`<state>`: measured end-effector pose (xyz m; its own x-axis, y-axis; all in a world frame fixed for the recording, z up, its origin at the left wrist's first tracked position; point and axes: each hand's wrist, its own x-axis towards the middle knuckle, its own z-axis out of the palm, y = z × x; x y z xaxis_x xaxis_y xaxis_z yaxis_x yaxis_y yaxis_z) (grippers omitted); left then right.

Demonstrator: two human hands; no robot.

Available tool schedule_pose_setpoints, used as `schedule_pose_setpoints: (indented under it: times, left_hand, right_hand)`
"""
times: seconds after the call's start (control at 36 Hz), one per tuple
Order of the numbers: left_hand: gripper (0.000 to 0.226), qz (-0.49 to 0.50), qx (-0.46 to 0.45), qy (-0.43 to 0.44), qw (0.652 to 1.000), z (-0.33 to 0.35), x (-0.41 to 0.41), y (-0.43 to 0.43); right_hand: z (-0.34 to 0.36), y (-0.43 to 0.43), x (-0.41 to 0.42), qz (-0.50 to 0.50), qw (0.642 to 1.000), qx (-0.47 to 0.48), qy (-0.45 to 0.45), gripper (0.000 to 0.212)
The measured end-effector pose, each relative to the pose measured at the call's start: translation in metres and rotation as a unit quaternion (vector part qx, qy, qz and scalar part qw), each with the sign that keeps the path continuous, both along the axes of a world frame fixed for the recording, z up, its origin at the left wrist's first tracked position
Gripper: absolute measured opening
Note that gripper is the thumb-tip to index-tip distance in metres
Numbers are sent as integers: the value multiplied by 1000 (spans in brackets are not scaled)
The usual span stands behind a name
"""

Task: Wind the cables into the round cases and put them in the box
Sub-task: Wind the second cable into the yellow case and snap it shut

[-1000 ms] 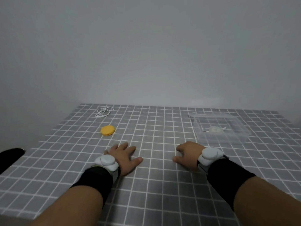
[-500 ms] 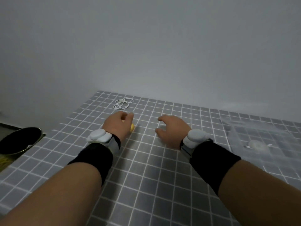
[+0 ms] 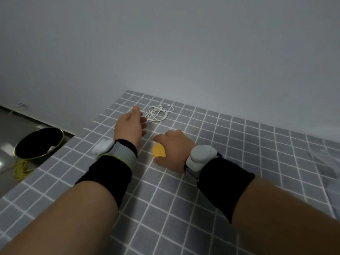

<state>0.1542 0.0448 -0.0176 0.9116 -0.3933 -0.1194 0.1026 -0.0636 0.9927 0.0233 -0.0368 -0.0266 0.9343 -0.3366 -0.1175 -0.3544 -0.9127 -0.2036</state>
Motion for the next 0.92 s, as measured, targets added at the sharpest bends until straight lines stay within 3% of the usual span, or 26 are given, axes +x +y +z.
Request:
schedule_pose_setpoints:
  times: [0.11,0.19,0.28,0.44,0.53,0.69,0.78,0.92]
  left_hand:
    - [35,11,-38,39,998,-4,-7,-14]
    - [37,-16,-60,94,994,-2,-20,-26]
    - [46,-65,-74,170,981,2,-41,-36]
    - [54,-240,-123,312,911,5,-79,-56]
    - [55,-268,-154,359,881,0,-83,-67]
    - [53,-287,-153,351,878,-23,-77,-84]
    - [52,-294,-171,357,870,-26,-75,-88]
    - [73,-288,-217,347,866,-29,-72,-91]
  right_hand:
    - [-6,-14,-6,-34,990,76,-115,79]
    - [3,-28,-14,-88,954,160,-237,79]
    - [10,-42,-26,-91,929,186,-306,77]
    - [11,-63,-49,-104,901,228,-355,73]
    - [8,-71,-57,-111,902,232,-348,78]
    - [-10,-81,-65,-90,919,188,-335,69]
    - [-17,-85,-64,-82,908,162,-378,63]
    - [-28,-92,-59,-69,891,91,-440,52]
